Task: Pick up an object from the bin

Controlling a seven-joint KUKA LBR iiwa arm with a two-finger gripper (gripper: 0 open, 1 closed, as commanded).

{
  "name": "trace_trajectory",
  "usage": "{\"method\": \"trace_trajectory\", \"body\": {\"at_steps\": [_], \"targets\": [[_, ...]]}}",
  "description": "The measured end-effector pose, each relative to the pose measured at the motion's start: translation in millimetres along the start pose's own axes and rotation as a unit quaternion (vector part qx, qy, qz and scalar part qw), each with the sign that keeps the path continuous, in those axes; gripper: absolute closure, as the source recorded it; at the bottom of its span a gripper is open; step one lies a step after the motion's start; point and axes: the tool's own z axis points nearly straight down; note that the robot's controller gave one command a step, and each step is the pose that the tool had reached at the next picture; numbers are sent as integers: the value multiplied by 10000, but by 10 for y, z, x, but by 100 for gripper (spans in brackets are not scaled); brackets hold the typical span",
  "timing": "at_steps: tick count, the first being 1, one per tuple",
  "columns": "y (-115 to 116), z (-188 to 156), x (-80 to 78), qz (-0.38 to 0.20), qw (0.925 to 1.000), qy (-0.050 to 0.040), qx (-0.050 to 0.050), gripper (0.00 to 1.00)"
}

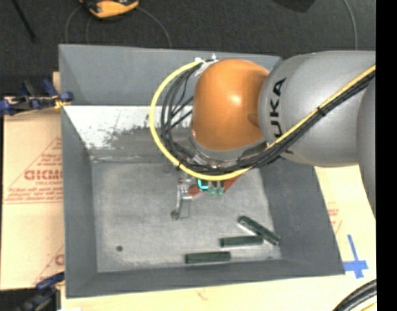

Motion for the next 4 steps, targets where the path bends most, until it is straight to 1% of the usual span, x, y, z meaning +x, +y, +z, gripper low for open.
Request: {"method": "trace_trajectory", "body": {"at_steps": [1,2,3,4], "targets": [[-225,456,-377,-120,9999,-54,11,0],[-467,711,-360,-157,9999,52,33,0],[-1034,673,-558,-37,10000,-24,13,0],[-1235,577,-956,-251,9997,-4,46,0]]}}
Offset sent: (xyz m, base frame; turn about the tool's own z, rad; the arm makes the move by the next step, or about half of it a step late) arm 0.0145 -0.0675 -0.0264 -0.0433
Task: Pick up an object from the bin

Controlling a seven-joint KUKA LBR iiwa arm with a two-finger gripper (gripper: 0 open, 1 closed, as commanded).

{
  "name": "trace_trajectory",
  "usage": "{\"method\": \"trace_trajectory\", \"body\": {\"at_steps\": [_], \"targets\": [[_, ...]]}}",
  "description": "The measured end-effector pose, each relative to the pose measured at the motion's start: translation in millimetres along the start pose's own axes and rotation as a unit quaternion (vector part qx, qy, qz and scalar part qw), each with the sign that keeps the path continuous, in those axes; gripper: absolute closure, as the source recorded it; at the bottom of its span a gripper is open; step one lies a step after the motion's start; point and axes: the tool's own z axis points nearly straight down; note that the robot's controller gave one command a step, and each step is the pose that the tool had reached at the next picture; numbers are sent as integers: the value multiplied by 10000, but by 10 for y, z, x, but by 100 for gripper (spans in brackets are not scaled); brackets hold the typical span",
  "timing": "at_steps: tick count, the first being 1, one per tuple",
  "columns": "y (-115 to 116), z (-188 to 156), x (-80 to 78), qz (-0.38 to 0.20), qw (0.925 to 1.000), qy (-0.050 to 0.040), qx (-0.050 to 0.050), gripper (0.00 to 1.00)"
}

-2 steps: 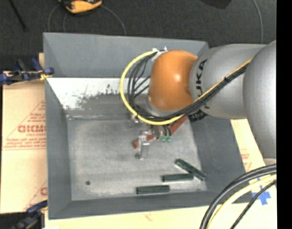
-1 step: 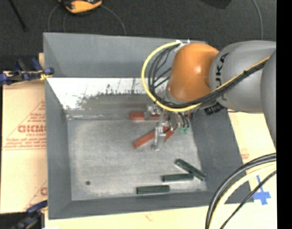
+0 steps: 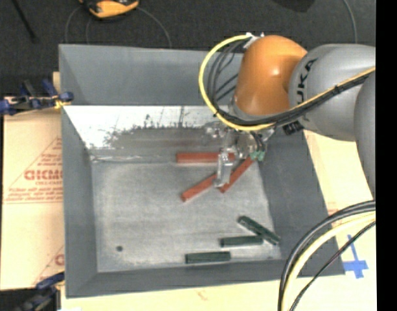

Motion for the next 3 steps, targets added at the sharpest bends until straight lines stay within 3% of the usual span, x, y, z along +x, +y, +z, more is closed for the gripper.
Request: {"method": "trace_trajectory", "body": {"at_steps": [1,2,3], "targets": [[70,390,187,754,9971,-27,-41,0],[-748,758,378,-419,9991,-23,-27,100],[-747,758,378,-416,9991,-24,-29,100]]}}
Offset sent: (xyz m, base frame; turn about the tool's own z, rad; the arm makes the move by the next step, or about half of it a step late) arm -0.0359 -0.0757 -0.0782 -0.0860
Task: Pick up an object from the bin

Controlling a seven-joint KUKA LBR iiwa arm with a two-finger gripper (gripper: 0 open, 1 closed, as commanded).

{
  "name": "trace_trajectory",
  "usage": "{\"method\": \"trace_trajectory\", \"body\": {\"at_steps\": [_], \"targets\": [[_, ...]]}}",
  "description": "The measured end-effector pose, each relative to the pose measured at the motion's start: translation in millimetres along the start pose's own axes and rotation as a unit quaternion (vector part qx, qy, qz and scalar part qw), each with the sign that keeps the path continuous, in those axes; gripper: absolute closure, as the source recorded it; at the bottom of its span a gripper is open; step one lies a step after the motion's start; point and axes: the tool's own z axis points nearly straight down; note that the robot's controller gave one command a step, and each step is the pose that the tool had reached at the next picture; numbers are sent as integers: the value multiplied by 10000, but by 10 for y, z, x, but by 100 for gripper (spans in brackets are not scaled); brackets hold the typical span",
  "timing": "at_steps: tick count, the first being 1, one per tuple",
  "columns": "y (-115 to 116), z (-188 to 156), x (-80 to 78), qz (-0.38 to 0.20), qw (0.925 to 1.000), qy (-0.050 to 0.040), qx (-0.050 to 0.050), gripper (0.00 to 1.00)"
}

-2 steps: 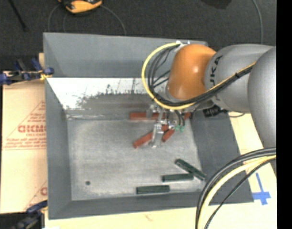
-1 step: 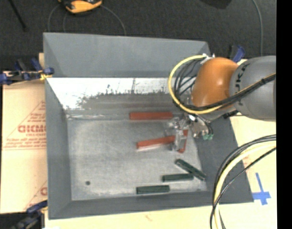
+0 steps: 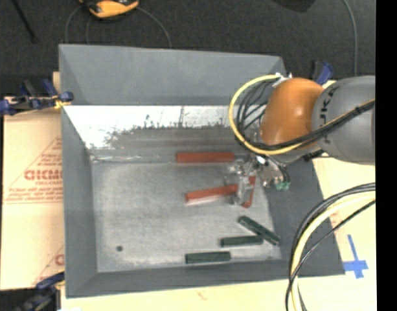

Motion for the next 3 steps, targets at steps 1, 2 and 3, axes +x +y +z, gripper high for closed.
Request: {"method": "trace_trajectory", "body": {"at_steps": [1,2,3], "targets": [[-273,-1159,34,-1007,9949,12,3,100],[-265,-1154,35,-1004,9949,14,-9,100],[-258,-1631,202,-1089,9940,57,-10,100]]}}
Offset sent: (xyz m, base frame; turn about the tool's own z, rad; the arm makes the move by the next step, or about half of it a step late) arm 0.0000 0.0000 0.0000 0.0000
